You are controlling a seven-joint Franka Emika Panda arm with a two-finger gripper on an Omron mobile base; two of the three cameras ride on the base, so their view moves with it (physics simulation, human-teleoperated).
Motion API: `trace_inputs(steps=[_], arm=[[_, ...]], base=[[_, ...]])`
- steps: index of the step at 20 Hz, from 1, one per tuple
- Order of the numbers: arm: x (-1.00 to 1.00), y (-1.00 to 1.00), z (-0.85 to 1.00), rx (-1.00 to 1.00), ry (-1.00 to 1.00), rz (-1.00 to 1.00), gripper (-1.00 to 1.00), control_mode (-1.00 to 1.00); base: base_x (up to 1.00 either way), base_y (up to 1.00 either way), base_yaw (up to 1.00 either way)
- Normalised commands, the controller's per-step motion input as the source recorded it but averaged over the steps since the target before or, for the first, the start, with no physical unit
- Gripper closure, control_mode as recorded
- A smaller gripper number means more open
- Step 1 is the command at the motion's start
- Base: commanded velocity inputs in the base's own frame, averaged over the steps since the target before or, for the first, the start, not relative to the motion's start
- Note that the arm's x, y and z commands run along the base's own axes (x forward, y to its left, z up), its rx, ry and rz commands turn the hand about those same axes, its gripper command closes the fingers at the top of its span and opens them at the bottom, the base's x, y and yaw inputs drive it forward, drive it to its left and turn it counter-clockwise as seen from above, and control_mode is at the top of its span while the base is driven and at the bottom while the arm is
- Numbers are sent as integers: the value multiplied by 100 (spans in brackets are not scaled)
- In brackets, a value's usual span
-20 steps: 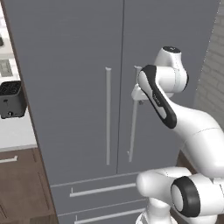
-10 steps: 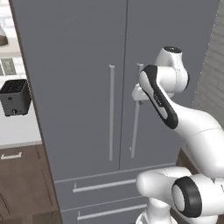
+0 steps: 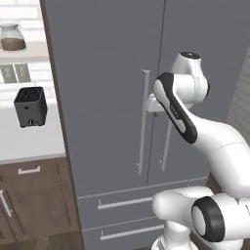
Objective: Take the strawberry from the fridge and place it on top of the pancake, located on the dining counter.
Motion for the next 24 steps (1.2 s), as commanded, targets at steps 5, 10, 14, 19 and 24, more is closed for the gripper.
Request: trace_inputs(steps=[5, 10, 14, 19, 24], arm=[[0, 0, 0, 0, 0, 0, -100, 100], [0, 0, 0, 0, 0, 0, -100, 100], [5, -13, -20, 0, 0, -5, -100, -100], [40, -20, -22, -2, -22, -5, -100, -100], [48, 0, -11, -6, -31, -3, -100, -100]], base=[[-67, -1, -2], [-34, 0, -1], [0, 0, -2], [0, 0, 0], [0, 0, 0]])
